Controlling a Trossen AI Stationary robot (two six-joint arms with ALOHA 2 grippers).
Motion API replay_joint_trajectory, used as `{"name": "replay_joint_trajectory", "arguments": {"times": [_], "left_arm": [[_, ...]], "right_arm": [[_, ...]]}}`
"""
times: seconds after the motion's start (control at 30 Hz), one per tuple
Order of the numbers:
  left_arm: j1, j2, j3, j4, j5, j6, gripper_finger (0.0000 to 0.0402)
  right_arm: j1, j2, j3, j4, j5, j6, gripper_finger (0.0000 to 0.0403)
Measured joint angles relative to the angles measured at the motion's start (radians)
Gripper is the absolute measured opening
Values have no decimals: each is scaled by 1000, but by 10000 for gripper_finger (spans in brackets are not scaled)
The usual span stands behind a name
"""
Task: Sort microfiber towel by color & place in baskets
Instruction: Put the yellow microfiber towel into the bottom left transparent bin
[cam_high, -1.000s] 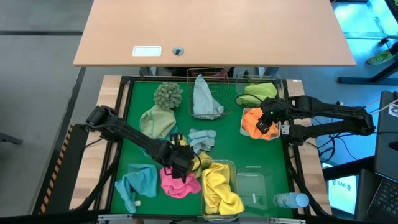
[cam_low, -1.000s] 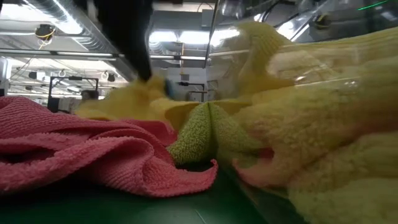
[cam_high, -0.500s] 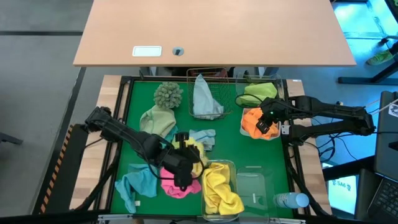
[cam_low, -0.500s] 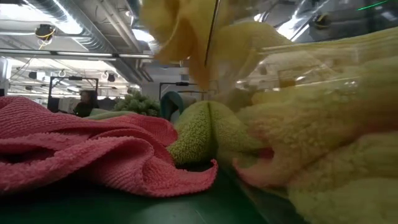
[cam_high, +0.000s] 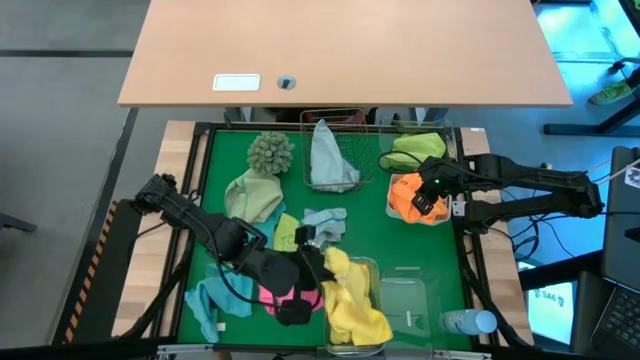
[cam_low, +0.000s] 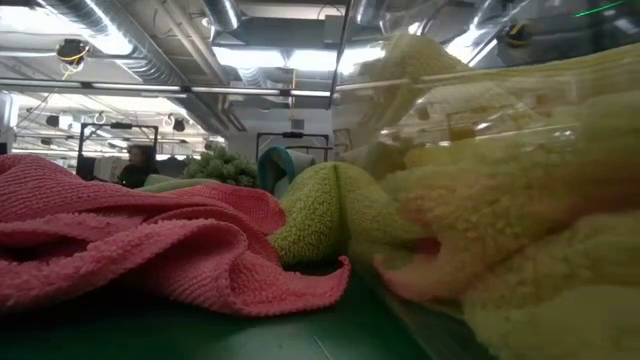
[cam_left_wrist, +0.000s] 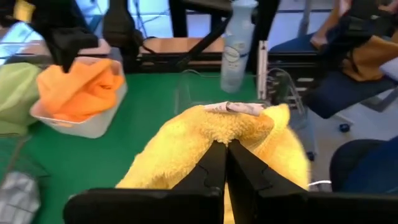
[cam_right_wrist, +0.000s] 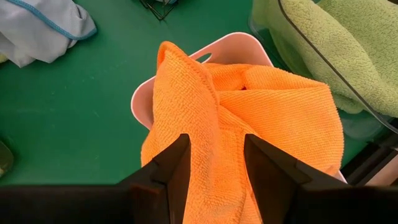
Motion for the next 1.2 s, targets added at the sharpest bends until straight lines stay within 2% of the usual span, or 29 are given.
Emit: {"name": "replay_joint_trajectory", "arguments": {"times": [0.17,0.47,0.67,0.73,0.83,0.93,1.03,1.2], "left_arm": [[-17,46,-4,21,3,-28,0],[-19,215,-5,56,22,-34,0],[1,312,-5,72,95,-66,0],[11,333,-5,97,148,-82,0],[30,343,-6,134,239,-86,0],[42,344,-6,152,277,-86,1],[49,344,-6,155,291,-81,16],[52,344,-6,156,292,-79,68]], "right_arm": [[0,0,0,0,0,0,150],[0,0,0,0,0,0,150],[0,0,0,0,0,0,150],[0,0,0,0,0,0,150],[0,0,0,0,0,0,150],[0,0,0,1,0,0,150],[0,0,0,0,0,0,150],[0,0,0,0,0,0,150]]}}
